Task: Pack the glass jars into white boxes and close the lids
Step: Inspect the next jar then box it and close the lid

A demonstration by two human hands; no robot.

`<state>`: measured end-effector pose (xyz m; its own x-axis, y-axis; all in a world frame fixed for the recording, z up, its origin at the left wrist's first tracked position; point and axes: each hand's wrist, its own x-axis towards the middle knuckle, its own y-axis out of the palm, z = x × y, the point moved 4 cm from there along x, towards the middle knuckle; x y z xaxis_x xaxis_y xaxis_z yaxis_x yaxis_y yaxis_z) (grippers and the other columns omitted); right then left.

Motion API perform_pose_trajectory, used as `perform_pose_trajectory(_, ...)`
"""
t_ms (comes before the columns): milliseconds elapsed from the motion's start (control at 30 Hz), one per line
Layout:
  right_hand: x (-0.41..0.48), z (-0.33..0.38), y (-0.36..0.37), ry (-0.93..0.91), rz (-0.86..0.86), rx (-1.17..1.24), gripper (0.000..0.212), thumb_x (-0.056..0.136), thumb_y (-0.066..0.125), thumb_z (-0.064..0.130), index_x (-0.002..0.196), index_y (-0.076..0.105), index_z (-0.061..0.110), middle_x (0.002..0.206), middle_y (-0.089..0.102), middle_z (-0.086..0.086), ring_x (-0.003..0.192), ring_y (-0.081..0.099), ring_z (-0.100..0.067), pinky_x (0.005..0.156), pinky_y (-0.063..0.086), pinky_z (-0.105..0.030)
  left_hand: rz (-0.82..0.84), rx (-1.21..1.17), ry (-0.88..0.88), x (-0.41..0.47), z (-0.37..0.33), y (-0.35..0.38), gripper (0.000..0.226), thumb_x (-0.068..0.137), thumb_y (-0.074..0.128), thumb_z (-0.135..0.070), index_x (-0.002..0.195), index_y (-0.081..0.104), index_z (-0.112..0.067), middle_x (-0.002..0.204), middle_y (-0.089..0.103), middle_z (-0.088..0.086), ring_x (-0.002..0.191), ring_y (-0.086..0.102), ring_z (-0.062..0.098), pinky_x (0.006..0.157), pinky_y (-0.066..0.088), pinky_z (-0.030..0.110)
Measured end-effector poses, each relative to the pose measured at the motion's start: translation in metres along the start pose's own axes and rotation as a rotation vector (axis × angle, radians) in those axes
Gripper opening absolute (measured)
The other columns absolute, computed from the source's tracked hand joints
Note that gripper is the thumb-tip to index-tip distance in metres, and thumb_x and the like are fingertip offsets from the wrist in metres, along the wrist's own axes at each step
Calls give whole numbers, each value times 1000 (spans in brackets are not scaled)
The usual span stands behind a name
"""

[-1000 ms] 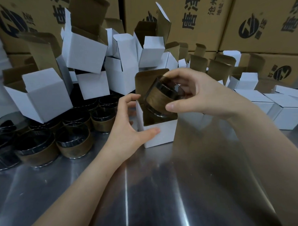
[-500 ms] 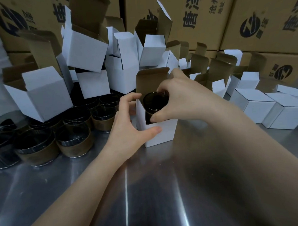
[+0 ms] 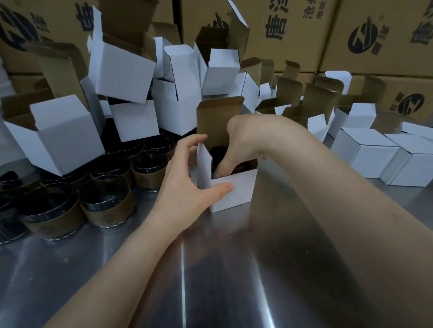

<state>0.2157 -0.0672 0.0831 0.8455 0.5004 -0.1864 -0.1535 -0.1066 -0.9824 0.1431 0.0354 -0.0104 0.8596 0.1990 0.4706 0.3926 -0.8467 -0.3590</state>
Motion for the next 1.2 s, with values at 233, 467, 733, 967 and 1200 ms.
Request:
perform_pose_trajectory(233,3,7,4,-22,129,-39,45,87,70,42,121,56,15,80,46,1,65,48,-15,49,42,-19,14,-4,-13,0,1,0,79,63,81,-44,127,36,-57,130,44,-25,122,42,-2,91,37,16)
perform_pose_trajectory(467,2,11,2,-34,155,-99,51,90,67,39,133,54,13,83,45,0,64,47,-18,58,47,-27,21,26,-31,-1,-1,0,78,68,81,-44,131,37,-54,135,42,-20,126,40,4,102,39,29)
perform_pose_trajectory(733,-1,-3,3,-30,92,153,58,82,75,41,128,54,13,111,56,-4,86,61,-20,66,59,-28,43,24,-78,-1,-2,0,75,75,82,-37,131,36,-57,137,40,-20,131,36,7,110,37,42)
perform_pose_trajectory(967,-24,-28,-11,-124,-179,495,38,82,74,18,117,59,22,105,60,3,96,62,-17,84,56,-33,122,11,-112,-3,-3,2,65,78,77,-40,124,37,-63,133,38,-16,133,33,9,112,35,43)
perform_pose_trajectory(1200,-25,-31,10,-208,-267,640,31,87,60,9,113,56,25,101,72,8,95,65,-7,82,56,-26,52,-172,-158,2,-6,3,27,102,45,-29,125,57,-38,126,50,-11,114,44,-15,106,33,14)
